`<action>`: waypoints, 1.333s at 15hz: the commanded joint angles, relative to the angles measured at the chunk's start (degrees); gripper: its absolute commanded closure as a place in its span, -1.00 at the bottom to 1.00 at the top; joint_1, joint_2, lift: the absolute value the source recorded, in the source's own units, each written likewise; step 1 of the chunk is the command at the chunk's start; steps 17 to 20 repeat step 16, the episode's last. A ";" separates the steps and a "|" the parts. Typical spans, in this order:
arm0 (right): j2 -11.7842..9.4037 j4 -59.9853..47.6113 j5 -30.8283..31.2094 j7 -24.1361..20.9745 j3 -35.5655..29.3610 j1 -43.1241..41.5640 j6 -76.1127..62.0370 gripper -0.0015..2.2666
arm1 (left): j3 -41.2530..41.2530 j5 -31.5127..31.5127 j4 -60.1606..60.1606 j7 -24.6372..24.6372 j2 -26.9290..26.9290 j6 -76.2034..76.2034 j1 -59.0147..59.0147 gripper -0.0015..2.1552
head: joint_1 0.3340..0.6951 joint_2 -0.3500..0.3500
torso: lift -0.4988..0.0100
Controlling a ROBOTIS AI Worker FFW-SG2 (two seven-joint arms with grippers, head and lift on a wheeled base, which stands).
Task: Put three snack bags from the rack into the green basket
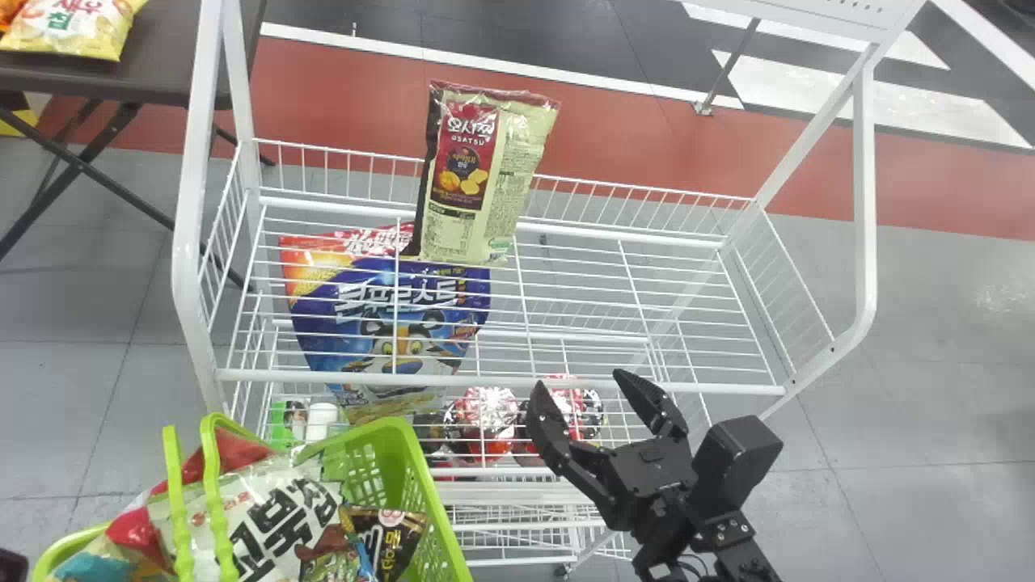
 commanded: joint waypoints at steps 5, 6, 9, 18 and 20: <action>0.00 0.00 -0.10 0.00 -0.27 0.30 -0.15 -0.95 | 0.00 0.02 -0.05 -0.57 0.00 -0.08 0.14 0.99 | 1.00 -0.87 | 0.96; 0.00 -0.09 -0.10 0.00 -0.36 0.48 -0.15 -0.95 | -0.09 0.02 -0.05 -0.57 0.00 -0.08 0.14 0.99 | 1.00 -0.87 | 0.96; 0.35 -0.44 -0.10 0.00 -0.18 1.09 -0.85 -0.94 | 0.09 -0.06 0.39 -0.57 0.36 -0.78 0.40 0.99 | 1.00 -0.89 | 0.96; 0.35 -0.88 0.25 -0.44 -0.09 1.09 -0.15 -0.94 | -0.35 -0.06 -0.75 -0.57 0.80 -0.43 0.05 0.99 | 1.00 -0.87 | 0.96; 0.35 -0.88 0.25 -0.44 -0.09 1.09 -0.15 -0.94 | -0.35 -0.06 -0.75 -0.57 0.80 -0.43 0.05 0.99 | 1.00 -0.87 | 0.96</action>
